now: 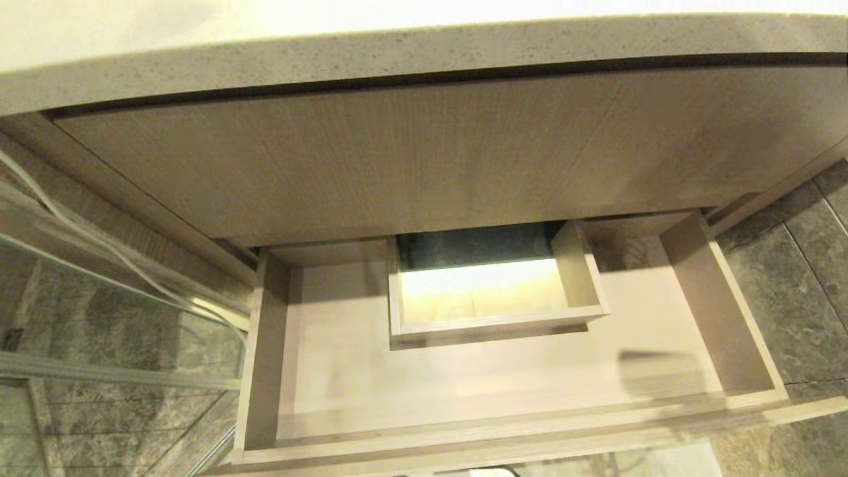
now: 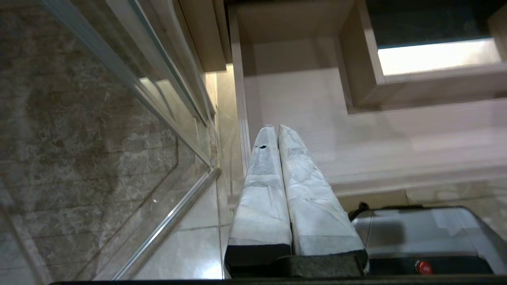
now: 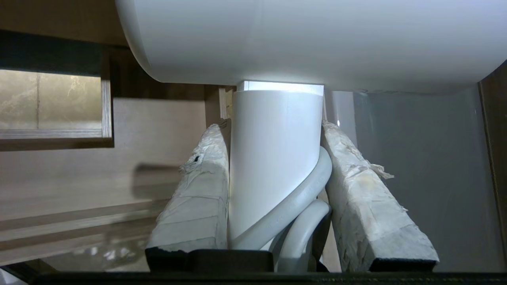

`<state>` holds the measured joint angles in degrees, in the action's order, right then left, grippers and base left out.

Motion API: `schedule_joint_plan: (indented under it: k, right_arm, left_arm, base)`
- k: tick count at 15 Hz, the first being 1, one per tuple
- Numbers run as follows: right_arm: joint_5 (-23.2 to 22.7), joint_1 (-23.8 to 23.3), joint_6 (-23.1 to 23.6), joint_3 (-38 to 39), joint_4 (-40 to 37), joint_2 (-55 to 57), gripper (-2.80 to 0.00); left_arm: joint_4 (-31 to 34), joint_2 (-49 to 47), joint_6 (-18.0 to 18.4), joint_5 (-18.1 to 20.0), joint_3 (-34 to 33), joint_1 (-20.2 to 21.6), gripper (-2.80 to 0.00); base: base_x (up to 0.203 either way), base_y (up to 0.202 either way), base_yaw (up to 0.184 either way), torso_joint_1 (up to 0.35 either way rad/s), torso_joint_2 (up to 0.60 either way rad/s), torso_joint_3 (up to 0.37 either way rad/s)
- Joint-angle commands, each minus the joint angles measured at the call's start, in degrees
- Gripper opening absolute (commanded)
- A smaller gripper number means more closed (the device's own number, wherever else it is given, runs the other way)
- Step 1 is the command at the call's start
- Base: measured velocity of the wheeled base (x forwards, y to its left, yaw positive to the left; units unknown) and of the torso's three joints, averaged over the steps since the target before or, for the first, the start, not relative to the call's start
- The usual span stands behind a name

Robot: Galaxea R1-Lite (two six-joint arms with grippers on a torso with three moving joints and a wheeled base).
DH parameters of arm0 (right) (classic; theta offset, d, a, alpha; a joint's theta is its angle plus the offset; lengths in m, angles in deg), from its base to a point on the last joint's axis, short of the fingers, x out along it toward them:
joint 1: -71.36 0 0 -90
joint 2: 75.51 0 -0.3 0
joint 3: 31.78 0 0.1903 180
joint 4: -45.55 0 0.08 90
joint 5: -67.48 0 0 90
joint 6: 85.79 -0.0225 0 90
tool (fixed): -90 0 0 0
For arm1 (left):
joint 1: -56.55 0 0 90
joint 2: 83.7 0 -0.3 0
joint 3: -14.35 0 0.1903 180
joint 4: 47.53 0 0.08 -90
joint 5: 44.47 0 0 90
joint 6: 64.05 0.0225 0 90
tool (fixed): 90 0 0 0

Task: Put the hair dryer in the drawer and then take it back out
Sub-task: Place it on the countertop

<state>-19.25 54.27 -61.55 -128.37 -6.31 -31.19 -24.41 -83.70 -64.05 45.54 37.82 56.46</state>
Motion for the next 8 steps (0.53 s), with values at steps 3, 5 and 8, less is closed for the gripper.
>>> schedule_joint_plan:
  k: [3,5,8]
  right_arm:
    - [0.1,0.0,-0.1,-4.4,0.8,5.2,-2.8]
    - [0.1,0.0,-0.2,-7.5,1.0,8.5,-2.8]
    - [0.3,0.0,-0.2,-13.9,3.2,15.5,-2.8]
  left_arm:
    - [0.0,0.0,0.0,0.0,0.0,0.0,-2.8]
    - [0.0,0.0,0.0,0.0,0.0,0.0,-2.8]
    - [0.0,0.0,0.0,0.0,0.0,0.0,-2.8]
  base:
    - [0.0,0.0,0.0,0.326,-0.52,-0.242]
    - [0.0,0.0,0.0,0.296,-0.54,-0.249]
    - [0.0,0.0,0.0,0.297,-0.55,-0.26]
